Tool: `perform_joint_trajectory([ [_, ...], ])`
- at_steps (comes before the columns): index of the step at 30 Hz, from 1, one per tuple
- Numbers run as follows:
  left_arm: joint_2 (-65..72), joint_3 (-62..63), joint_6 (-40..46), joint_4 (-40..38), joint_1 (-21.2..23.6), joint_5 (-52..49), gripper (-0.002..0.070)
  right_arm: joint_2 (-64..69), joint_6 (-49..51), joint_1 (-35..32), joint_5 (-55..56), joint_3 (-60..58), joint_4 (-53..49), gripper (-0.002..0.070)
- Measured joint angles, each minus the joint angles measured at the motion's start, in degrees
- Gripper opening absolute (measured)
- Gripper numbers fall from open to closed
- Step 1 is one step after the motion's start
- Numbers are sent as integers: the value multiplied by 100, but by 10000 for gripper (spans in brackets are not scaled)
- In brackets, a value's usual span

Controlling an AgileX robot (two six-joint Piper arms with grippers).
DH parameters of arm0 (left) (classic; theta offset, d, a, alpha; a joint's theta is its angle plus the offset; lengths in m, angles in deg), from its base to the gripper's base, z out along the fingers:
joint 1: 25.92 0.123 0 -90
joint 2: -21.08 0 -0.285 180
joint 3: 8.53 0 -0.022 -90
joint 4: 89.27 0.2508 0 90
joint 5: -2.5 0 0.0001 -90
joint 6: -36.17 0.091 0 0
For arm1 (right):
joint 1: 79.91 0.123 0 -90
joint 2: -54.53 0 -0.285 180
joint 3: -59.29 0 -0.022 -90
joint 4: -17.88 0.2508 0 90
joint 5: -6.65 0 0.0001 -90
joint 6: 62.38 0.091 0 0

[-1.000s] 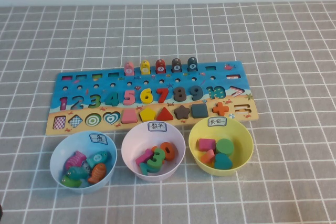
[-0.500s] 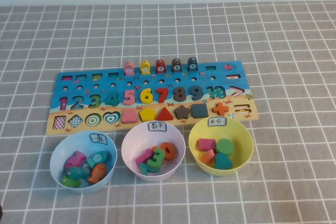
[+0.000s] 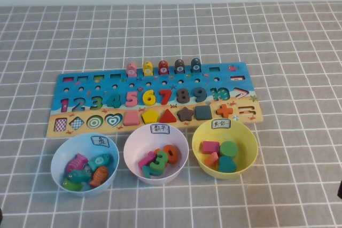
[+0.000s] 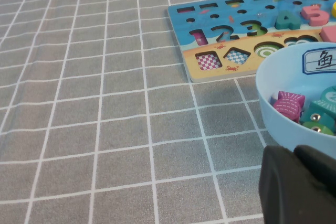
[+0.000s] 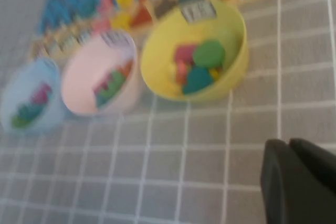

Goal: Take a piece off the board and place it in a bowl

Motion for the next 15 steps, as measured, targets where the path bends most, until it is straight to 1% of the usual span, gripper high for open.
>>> perform_joint_trajectory([
  [5, 0, 0, 0, 0, 0, 0, 2, 1459, 0, 0, -736, 911, -662, -18],
  [10, 0, 0, 0, 0, 0, 0, 2, 2801, 0, 17, -1197, 1877, -1004, -18],
  [12, 0, 0, 0, 0, 0, 0, 2, 3230, 0, 155, -1263, 2271, -1138, -18],
  [15, 0, 0, 0, 0, 0, 0, 2, 3832, 107, 556, -1301, 2883, -1310, -18],
])
